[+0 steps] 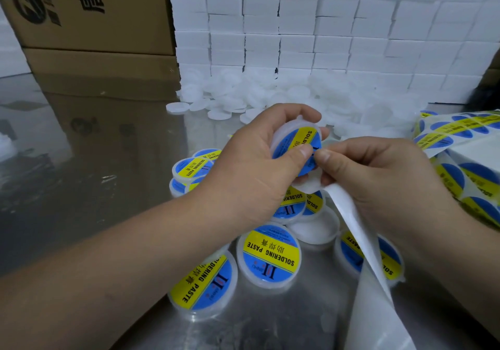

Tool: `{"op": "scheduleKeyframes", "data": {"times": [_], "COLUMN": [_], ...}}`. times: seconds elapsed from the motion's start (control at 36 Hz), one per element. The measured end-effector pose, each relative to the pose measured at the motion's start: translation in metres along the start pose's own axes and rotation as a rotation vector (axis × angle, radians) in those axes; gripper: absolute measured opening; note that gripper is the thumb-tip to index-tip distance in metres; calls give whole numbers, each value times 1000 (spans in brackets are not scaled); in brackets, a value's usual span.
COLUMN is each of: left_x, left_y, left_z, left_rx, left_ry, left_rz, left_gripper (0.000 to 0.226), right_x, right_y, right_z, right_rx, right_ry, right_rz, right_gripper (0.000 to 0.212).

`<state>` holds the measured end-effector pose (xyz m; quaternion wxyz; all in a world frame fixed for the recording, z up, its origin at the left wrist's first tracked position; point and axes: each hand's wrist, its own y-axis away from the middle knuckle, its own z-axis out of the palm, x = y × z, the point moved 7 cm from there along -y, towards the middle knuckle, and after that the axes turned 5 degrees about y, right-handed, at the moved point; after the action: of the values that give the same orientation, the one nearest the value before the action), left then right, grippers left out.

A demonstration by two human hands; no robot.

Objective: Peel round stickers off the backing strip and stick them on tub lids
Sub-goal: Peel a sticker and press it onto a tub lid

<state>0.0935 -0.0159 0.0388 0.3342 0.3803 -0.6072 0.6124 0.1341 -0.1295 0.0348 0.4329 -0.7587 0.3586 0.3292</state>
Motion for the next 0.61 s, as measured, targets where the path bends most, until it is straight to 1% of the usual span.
{"op": "scheduleKeyframes", "data": {"times": [0.06,0.14,0.17,0.22,0.28,0.36,0.42,0.44,0.5,0.53,0.56,0.58,0.61], "left_x": [1,7,9,13,16,18,18,18,21,24,26,26,24], "left_y": [1,5,7,10,11,13,12,12,12,13,13,13,13], "left_z": [0,3,4,6,6,4,3,2,0,0,0,0,-1], "left_rx": [11,9,8,8,17,40,62,72,90,92,92,94,99], "left_ry": [-46,-166,-197,-251,-273,-273,-247,-222,-176,-162,-155,-151,-145], "left_rz": [16,71,90,130,165,191,180,179,203,216,223,219,198], "left_gripper": [30,30,32,34,34,34,39,42,44,43,41,38,34], "right_x": [1,-1,-2,-4,-6,-7,-8,-6,-2,0,1,1,0], "right_y": [0,0,0,1,2,2,2,1,-2,-2,-2,-1,0], "right_z": [0,-1,-1,-1,-1,-1,-2,-4,-6,-7,-8,-7,-5], "right_rx": [-3,12,15,8,2,16,33,45,58,53,45,22,-9], "right_ry": [10,14,8,6,-5,18,37,48,98,116,119,102,72], "right_rz": [-1,-16,-19,-31,-39,-55,-61,-59,-37,-17,-3,-4,-18], "right_gripper": [13,22,21,13,8,11,14,22,54,64,65,57,44]}}
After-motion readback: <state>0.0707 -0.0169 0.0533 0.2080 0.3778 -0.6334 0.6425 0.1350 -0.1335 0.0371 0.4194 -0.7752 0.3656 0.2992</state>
